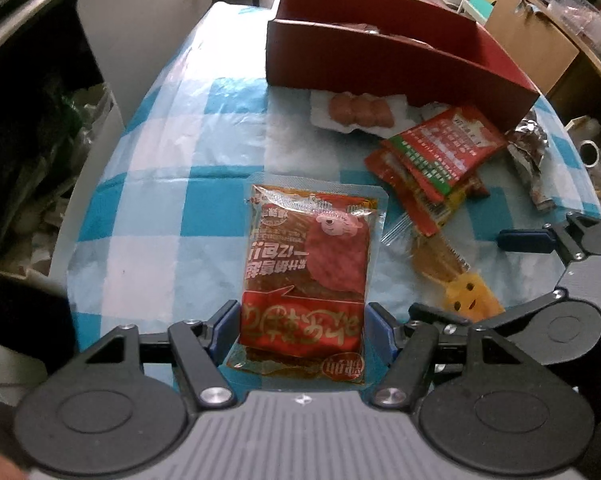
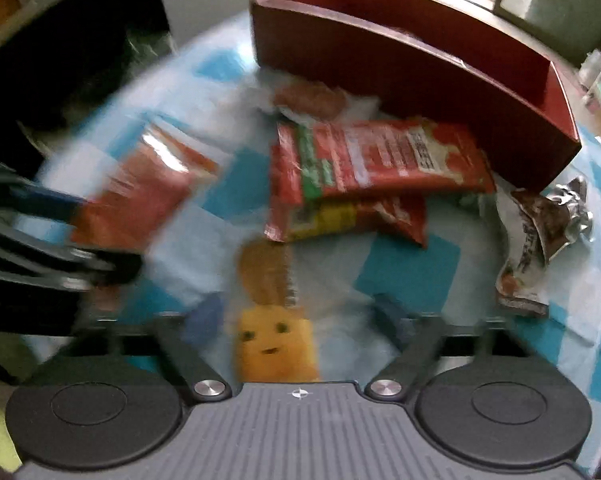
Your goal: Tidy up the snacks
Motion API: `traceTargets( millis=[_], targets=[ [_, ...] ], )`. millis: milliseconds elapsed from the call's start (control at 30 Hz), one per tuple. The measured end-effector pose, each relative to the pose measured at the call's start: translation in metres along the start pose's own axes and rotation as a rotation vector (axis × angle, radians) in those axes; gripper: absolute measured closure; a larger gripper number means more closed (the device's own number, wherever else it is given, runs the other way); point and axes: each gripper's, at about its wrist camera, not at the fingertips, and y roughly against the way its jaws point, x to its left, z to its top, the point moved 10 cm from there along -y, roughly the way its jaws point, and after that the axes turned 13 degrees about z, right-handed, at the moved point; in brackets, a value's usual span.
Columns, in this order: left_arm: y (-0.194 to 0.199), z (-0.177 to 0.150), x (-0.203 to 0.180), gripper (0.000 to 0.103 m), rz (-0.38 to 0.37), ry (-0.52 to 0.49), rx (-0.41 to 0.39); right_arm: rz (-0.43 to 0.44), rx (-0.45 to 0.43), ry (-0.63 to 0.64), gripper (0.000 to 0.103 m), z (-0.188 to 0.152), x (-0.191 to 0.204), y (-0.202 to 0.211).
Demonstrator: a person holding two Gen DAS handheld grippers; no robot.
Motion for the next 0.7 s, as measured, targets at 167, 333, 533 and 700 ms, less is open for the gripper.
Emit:
traceTargets(
  millis=[167,333,533,700],
  targets=[
    [-0.008,-0.006,0.005,0.042,0.013,0.000,0.030,0.051,-0.050,-0.024,0.000,-0.002,-0.004,0.007],
    [-0.006,-0.014,-0.010,0.042,-0.005,-0.067,0.036,0.000,-0.007,0.017,0.027,-0.013,0.003,0.018],
    [0.008,-0.006,-0.012,0.042,-0.033,-0.037,-0.001,0.055,-0.017,-0.034,0.060,-0.013,0.007,0.030],
    [0.023,0.003,-0.008,0.042,-0.100,0.018,-0.029,0.124,-0.100,-0.070,0.063,-0.008,0.016,0.055]
  ],
)
